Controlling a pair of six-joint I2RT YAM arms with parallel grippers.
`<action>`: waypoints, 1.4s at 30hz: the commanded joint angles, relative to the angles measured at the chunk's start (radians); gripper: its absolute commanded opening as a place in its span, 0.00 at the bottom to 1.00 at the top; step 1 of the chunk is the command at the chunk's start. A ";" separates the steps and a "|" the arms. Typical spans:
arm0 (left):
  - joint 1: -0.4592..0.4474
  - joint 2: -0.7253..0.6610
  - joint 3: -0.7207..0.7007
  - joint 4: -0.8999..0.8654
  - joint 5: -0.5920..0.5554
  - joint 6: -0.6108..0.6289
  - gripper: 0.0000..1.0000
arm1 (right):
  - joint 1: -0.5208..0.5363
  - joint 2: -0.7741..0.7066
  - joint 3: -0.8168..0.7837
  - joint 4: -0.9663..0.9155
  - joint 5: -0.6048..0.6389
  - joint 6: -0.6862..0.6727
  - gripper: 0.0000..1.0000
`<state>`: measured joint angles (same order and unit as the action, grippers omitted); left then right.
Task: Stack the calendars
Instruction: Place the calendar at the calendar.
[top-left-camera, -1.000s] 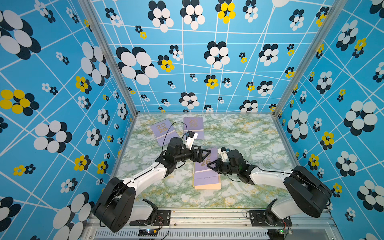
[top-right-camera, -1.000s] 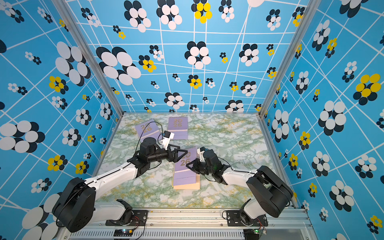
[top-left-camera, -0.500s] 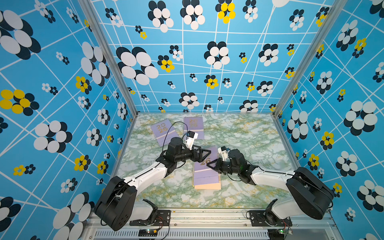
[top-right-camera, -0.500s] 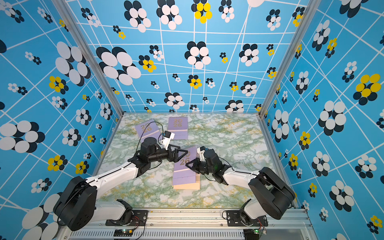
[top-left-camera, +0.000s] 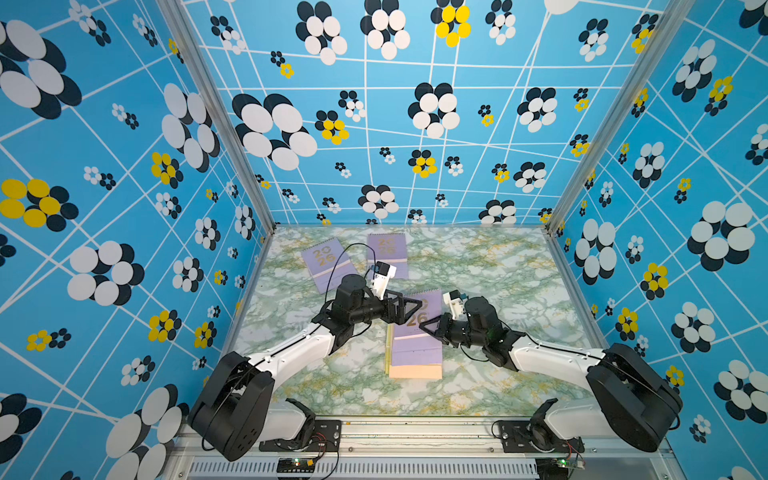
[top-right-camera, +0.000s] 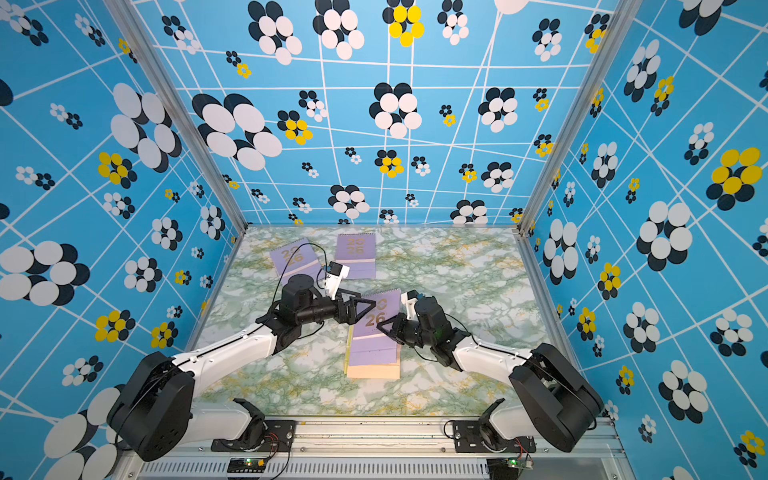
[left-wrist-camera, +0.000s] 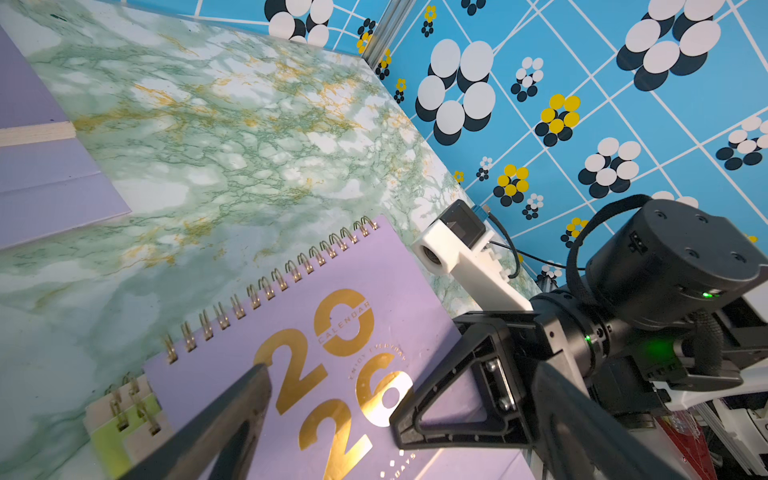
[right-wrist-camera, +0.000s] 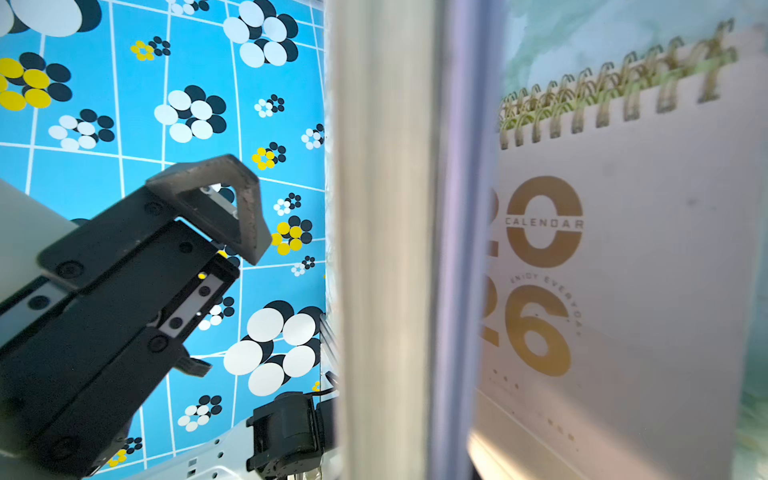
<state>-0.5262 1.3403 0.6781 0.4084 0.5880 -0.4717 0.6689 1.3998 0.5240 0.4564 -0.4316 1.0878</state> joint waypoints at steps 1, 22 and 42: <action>-0.007 0.014 0.022 0.022 0.016 0.002 1.00 | -0.005 0.030 -0.011 0.068 -0.034 0.009 0.00; -0.030 0.084 -0.006 0.097 0.029 -0.036 1.00 | -0.010 0.010 0.007 -0.223 0.054 -0.078 0.24; -0.038 0.106 -0.028 0.136 0.023 -0.054 1.00 | -0.009 0.012 0.120 -0.543 0.151 -0.184 0.55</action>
<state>-0.5579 1.4326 0.6662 0.5240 0.5987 -0.5171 0.6643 1.4181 0.6273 0.0433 -0.3470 0.9413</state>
